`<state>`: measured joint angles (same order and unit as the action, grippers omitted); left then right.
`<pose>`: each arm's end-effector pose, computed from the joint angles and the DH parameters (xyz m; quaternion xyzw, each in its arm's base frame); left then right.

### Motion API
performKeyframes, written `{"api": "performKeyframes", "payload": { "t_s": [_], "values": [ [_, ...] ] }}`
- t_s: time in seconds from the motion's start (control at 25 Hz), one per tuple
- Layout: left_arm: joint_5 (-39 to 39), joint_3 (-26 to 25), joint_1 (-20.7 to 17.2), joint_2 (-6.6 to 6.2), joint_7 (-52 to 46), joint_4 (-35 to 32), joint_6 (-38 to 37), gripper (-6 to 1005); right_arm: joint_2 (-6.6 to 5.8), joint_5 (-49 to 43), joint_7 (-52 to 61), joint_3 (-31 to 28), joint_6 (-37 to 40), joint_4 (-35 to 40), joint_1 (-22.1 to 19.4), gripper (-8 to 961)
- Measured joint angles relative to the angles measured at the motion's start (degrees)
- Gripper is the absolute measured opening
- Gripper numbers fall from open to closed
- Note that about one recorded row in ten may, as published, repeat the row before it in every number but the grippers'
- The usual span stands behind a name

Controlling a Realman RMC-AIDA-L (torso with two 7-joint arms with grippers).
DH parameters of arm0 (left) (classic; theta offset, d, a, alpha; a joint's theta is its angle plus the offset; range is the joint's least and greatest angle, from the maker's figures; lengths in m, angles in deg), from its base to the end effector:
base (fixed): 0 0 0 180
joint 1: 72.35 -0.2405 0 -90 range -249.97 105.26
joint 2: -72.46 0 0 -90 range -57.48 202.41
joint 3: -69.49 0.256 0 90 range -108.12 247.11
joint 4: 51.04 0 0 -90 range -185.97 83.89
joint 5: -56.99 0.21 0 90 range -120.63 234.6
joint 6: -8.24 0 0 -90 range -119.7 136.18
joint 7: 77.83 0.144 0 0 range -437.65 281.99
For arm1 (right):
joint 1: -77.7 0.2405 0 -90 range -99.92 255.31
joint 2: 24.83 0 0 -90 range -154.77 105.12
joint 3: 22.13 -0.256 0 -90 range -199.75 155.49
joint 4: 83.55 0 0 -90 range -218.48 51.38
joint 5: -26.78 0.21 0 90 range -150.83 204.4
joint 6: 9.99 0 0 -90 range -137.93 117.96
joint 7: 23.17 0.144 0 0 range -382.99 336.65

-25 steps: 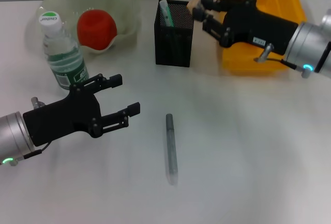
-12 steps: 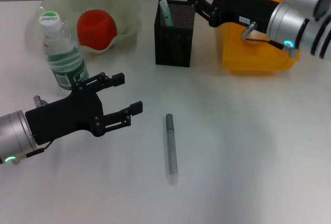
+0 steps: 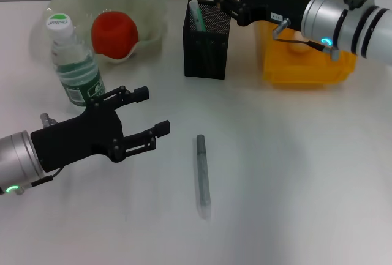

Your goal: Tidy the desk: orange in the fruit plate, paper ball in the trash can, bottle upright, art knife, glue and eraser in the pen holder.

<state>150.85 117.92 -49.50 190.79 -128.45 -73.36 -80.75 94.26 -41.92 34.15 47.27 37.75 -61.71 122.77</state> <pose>-0.2861 0.2822 -0.0287 -0.9151 -0.1310 -0.3280 0.1943 0.1869 0.4357 -0.0505 -0.9004 0.1478 0.2432 0.3290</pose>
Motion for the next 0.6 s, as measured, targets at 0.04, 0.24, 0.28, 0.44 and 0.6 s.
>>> {"api": "performKeyframes", "payload": {
  "t_s": [0.04, 0.24, 0.28, 0.44, 0.6],
  "values": [
    [0.0, 0.0, 0.0, 0.03, 0.0, 0.0, -0.1, 785, 0.00, -0.4, 0.0, 0.1, 0.0, -0.1, 0.2, 343],
    [0.0, 0.0, -0.1, 0.05, 0.0, 0.0, -0.1, 785, 0.00, -1.3, 0.2, 0.2, 0.4, 0.0, 0.2, 351],
    [0.0, 0.0, -0.1, 0.05, 0.0, 0.0, -0.1, 785, 0.00, -1.3, 0.2, 0.3, 0.4, 0.0, 0.2, 403],
    [0.0, 0.0, -0.2, 0.06, 0.0, 0.0, -0.1, 785, 0.03, -1.1, 0.3, 0.2, 0.9, 1.0, -0.6, 609],
    [0.1, 0.1, -0.2, -0.06, -0.3, 0.0, -0.2, 785, -0.07, -1.0, 3.4, -0.1, 8.2, 4.9, -4.1, 627]
  ]
}}
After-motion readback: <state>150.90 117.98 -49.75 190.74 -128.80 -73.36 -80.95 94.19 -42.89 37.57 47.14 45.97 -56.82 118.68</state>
